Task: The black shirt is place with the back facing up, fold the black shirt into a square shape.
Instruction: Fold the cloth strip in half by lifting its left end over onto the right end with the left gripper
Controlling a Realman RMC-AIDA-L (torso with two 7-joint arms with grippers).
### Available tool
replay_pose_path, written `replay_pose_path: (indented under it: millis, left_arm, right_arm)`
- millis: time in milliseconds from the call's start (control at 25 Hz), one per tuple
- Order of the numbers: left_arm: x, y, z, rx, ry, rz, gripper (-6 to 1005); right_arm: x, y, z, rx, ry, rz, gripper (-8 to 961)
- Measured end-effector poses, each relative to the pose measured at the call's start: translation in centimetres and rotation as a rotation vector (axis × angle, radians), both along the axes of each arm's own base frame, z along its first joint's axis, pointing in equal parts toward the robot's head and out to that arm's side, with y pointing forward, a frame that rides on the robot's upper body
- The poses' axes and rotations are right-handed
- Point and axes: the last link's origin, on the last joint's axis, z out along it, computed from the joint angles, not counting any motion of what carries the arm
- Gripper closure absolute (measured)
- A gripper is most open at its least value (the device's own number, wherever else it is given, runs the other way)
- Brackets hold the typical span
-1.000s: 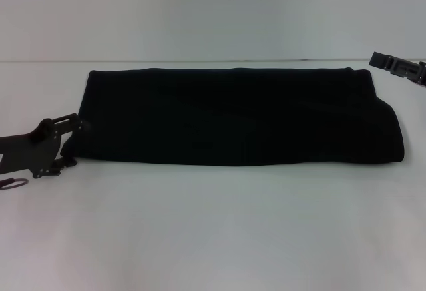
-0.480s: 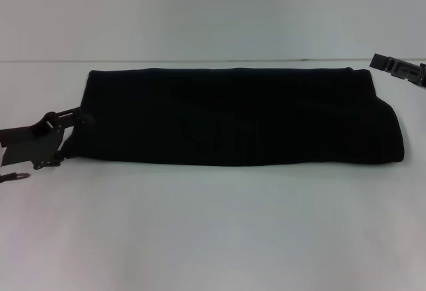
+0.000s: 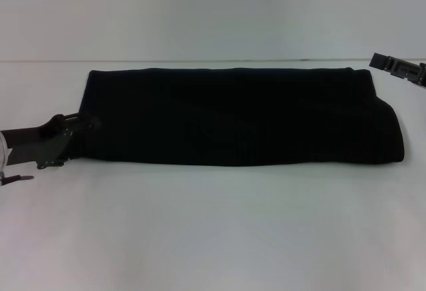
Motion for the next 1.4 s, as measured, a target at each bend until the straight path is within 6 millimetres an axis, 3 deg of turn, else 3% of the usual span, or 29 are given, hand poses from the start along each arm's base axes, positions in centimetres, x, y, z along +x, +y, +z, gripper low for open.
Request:
replay_pose_path:
  millis: [600, 840, 1040, 1120, 1400]
  left_arm:
    - [-0.1, -0.1, 0.0, -0.006, 0.037, -0.043, 200]
    - [-0.5, -0.3, -0.4, -0.012, 0.05, -0.03, 409]
    - [-0.7, -0.3, -0.4, -0.01, 0.064, -0.026, 653]
    - [-0.8, -0.3, -0.3, -0.008, 0.07, -0.03, 877]
    - [-0.9, -0.3, -0.1, -0.008, 0.109, -0.066, 971]
  right_arm:
    - [0.0, 0.2, 0.0, 0.009, -0.008, -0.007, 37]
    - [0.1, 0.2, 0.0, 0.01, -0.009, -0.007, 38]
    - [0.2, 0.1, -0.1, 0.008, -0.007, -0.01, 38]
    - [0.2, 0.0, -0.2, 0.007, -0.006, -0.011, 38]
    - [0.2, -0.1, -0.4, 0.004, -0.002, -0.014, 38]
